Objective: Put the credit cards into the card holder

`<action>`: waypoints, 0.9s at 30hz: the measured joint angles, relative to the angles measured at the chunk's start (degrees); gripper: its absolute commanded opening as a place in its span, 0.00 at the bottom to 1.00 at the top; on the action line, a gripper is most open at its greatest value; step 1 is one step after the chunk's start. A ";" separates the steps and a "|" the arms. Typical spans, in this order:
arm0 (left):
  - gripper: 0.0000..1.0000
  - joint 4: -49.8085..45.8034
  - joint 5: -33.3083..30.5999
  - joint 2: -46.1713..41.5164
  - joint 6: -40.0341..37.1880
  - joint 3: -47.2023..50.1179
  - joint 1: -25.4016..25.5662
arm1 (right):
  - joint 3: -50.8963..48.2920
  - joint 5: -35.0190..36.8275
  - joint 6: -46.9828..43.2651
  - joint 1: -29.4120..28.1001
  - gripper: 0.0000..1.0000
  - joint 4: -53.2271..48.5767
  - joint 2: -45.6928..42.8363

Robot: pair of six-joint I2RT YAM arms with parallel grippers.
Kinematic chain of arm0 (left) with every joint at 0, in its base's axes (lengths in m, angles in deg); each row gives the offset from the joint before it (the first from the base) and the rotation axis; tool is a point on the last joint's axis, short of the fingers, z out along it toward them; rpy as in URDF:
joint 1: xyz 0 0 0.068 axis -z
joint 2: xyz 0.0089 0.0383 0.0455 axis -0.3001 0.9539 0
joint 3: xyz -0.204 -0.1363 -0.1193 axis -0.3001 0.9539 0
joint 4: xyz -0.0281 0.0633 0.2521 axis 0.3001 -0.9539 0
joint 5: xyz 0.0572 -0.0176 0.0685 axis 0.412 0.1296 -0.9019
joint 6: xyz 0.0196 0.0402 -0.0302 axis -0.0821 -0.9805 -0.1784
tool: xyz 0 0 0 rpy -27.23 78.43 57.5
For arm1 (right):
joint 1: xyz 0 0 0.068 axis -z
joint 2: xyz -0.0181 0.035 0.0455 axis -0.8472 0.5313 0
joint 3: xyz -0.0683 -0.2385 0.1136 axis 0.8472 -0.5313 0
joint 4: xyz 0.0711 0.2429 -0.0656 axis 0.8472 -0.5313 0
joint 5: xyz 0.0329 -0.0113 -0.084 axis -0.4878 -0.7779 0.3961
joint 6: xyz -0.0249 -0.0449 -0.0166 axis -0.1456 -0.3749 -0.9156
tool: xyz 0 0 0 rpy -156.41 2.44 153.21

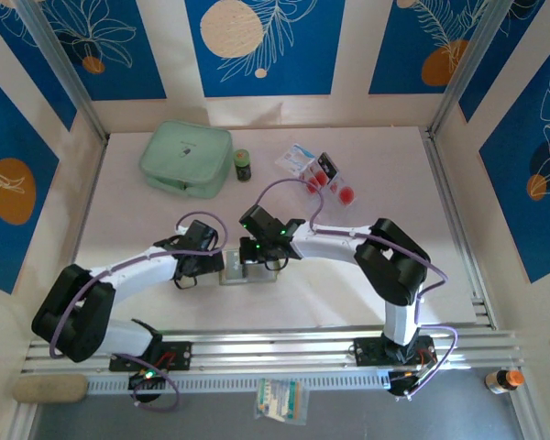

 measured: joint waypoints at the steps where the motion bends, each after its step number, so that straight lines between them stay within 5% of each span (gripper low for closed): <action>1: 1.00 -0.02 0.00 0.20 -0.02 0.07 -0.02 | -0.02 0.04 -0.02 0.00 0.00 -0.09 0.24; 27: 1.00 0.63 -0.44 1.20 -0.07 0.20 -0.13 | 5.57 -0.96 -1.25 -0.46 0.00 -3.06 6.99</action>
